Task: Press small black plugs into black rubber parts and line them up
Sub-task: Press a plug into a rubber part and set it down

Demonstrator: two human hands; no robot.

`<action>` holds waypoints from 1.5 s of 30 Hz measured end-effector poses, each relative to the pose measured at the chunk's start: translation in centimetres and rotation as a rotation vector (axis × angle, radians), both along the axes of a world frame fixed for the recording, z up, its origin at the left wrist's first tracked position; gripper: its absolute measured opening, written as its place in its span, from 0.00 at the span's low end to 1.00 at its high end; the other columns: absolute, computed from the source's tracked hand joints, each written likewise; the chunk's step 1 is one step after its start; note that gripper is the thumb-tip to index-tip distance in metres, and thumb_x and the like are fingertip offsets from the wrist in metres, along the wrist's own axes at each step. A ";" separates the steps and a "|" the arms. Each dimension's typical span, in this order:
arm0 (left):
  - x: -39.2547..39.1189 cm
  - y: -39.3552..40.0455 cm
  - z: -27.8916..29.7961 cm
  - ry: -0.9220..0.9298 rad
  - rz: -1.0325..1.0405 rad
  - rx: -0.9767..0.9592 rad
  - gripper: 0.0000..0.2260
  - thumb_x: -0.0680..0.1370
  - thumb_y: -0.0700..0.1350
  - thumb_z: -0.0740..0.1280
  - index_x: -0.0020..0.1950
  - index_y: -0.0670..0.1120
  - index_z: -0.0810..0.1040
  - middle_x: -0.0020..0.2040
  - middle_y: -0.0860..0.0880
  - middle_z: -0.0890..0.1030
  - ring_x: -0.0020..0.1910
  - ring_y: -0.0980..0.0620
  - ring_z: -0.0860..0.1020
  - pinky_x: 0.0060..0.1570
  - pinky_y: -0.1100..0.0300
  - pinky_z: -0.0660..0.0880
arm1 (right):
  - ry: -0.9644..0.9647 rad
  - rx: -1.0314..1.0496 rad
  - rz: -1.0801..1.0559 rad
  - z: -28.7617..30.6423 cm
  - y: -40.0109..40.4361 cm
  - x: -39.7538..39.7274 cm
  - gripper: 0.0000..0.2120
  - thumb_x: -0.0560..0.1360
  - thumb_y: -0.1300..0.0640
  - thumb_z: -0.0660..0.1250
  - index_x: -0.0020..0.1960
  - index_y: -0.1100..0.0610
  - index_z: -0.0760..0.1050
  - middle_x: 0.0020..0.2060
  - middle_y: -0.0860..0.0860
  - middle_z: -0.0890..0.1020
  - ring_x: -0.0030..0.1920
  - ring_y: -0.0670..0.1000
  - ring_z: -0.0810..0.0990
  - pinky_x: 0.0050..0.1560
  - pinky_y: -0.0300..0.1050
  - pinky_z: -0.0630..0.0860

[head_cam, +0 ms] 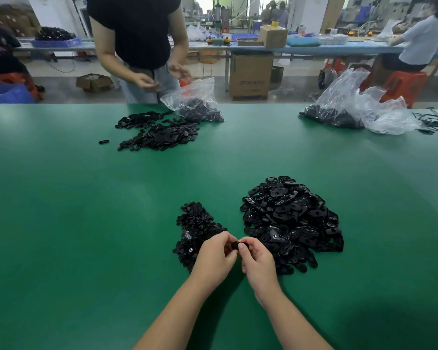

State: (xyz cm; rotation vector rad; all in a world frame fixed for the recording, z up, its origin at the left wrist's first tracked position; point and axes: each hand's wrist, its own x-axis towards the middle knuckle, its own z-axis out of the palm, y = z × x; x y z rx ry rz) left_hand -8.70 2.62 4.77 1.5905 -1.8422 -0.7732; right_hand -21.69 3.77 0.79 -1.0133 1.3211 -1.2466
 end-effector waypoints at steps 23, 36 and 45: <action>11.5 -2.6 -4.4 -0.356 0.764 -0.068 0.14 0.80 0.52 0.68 0.63 0.49 0.82 0.55 0.41 0.78 0.55 0.40 0.73 0.55 0.45 0.66 | 0.230 0.024 0.113 -0.2 0.5 1.0 0.09 0.82 0.60 0.65 0.48 0.48 0.79 0.41 0.56 0.82 0.33 0.46 0.74 0.34 0.47 0.73; 10.8 -2.0 -4.5 -0.466 0.340 -0.293 0.06 0.77 0.47 0.71 0.49 0.46 0.85 0.39 0.51 0.79 0.40 0.48 0.76 0.43 0.52 0.71 | 1.543 -0.119 0.248 4.7 -6.2 -2.3 0.14 0.83 0.48 0.63 0.63 0.56 0.75 0.59 0.52 0.72 0.55 0.52 0.78 0.45 0.43 0.75; 11.0 -2.1 -4.6 -0.432 0.310 -0.276 0.04 0.78 0.44 0.71 0.47 0.46 0.85 0.38 0.52 0.79 0.38 0.48 0.76 0.41 0.52 0.73 | 1.605 -0.091 0.274 4.1 -7.2 -2.8 0.08 0.82 0.52 0.64 0.56 0.55 0.77 0.55 0.52 0.74 0.55 0.52 0.74 0.41 0.43 0.69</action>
